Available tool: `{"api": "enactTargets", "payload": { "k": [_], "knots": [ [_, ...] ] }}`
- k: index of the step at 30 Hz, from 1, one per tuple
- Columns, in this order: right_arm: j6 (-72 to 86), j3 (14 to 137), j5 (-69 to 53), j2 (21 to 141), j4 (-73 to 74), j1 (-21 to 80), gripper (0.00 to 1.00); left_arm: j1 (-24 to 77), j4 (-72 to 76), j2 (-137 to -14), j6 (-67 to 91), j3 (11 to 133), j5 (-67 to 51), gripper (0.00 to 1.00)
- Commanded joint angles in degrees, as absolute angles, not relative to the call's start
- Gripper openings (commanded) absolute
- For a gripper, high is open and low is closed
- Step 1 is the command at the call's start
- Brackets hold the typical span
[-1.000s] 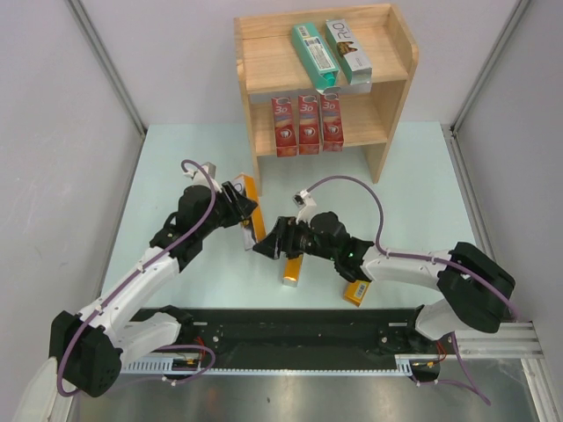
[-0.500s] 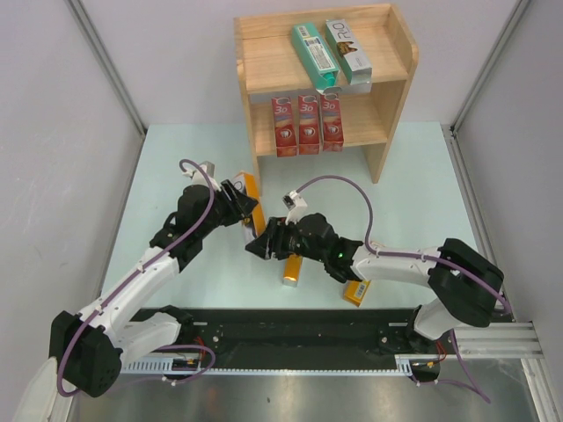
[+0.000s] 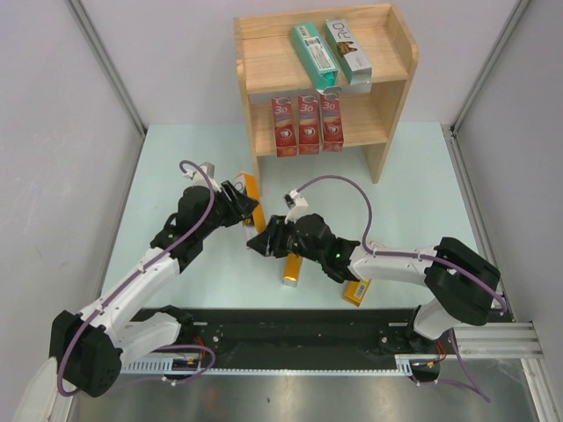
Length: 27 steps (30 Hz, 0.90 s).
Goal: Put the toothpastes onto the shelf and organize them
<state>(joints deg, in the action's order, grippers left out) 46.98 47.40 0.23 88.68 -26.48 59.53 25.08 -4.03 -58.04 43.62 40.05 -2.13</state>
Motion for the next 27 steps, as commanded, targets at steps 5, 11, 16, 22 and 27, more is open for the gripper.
{"api": "enactTargets", "payload": {
  "k": [5, 11, 16, 22, 27],
  "knots": [
    [46.41, 49.48, 3.86, 88.16, -27.34, 60.03, 0.32, 24.79, -1.93, -54.50, 43.60, 40.61, -1.50, 0.65],
    [45.27, 49.48, 3.78, 86.49, -25.49, 59.59, 0.29, 24.79, -4.22, -52.74, 41.93, 41.66, -0.09, 0.98],
    [44.21, 49.48, 3.34, 83.85, -22.77, 58.10, 0.28, 24.79, -7.90, -50.19, 38.50, 44.12, 3.77, 1.00],
    [42.19, 49.48, 2.12, 79.82, -19.08, 55.99, 0.28, 24.79, -13.09, -44.14, 33.93, 45.44, 13.52, 1.00],
    [39.56, 49.48, 0.62, 75.94, -16.35, 54.41, 0.28, 24.79, -20.72, -42.98, 32.34, 47.02, 23.63, 1.00]
  ]
}}
